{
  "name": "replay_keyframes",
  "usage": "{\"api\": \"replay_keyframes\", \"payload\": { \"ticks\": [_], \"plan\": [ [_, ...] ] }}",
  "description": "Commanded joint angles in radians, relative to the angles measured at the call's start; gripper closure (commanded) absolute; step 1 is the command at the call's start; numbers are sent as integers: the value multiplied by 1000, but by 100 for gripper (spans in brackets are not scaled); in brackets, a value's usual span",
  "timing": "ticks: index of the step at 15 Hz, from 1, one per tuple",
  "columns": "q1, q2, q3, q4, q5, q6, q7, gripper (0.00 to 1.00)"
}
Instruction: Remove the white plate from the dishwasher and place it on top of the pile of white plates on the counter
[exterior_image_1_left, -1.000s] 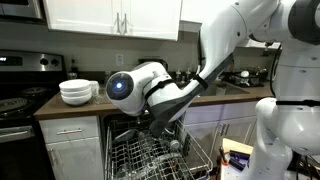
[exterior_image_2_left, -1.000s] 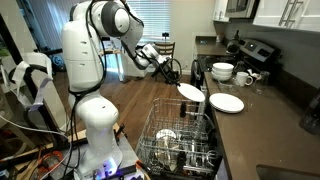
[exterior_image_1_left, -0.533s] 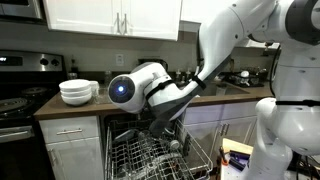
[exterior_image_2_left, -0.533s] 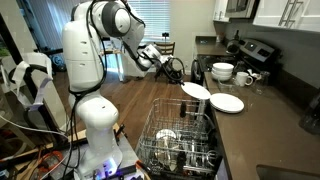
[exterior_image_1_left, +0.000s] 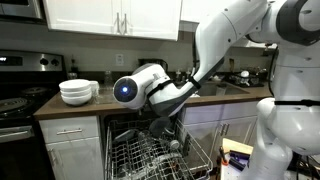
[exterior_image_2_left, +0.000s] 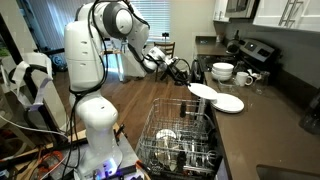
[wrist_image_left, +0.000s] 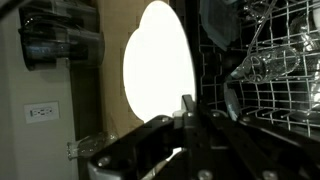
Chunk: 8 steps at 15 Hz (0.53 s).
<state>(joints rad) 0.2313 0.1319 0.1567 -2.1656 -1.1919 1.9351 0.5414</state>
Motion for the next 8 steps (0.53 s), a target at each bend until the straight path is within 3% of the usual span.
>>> {"api": "replay_keyframes", "payload": {
  "ticks": [1, 6, 8],
  "plan": [
    [-29, -10, -8, 2, -65, 37, -1, 98],
    [-61, -7, -36, 7, -90, 99, -3, 98],
    [-57, 0, -30, 2, -52, 91, -1, 98]
  ]
}}
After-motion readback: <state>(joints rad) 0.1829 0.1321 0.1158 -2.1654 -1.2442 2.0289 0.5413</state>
